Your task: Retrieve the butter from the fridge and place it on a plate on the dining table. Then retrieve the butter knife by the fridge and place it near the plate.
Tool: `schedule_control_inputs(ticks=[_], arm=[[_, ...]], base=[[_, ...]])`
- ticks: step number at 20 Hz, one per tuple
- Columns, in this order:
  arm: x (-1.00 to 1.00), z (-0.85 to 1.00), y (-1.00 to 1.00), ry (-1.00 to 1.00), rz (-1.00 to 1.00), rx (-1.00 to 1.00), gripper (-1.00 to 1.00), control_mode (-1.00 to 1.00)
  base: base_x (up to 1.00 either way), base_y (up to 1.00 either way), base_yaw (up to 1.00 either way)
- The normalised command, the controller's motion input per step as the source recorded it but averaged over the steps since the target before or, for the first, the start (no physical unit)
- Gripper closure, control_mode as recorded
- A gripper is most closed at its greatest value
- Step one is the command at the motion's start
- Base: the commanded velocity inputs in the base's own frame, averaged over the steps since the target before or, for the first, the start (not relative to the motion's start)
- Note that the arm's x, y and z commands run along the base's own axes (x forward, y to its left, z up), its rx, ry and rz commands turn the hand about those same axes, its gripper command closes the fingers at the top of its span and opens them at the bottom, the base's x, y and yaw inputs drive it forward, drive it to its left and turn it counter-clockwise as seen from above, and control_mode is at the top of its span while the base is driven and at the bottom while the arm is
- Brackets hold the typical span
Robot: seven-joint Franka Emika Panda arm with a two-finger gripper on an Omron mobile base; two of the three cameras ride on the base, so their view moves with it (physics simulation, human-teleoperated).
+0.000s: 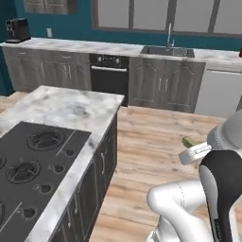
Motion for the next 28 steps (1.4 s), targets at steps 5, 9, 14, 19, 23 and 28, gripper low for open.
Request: schedule_control_inputs(ticks=[5, 9, 14, 19, 23, 28], arm=[[0.0, 0.0, 0.0, 0.0, 0.0, 0.0, 1.0, 1.0], [0.0, 0.0, 0.0, 0.0, 0.0, 0.0, 1.0, 1.0], [0.0, 0.0, 0.0, 0.0, 0.0, 0.0, 1.0, 1.0], [0.0, 0.0, 0.0, 0.0, 0.0, 0.0, 1.0, 1.0], [0.0, 0.0, 0.0, 0.0, 0.0, 0.0, 1.0, 1.0], [0.0, 0.0, 0.0, 0.0, 0.0, 0.0, 1.0, 1.0]], base=[[1.0, 0.0, -0.5], [1.0, -0.05, -0.44], [1.0, -0.21, -0.23], [1.0, -0.01, -0.02], [1.0, -0.31, 0.01], [1.0, -0.53, 0.31]])
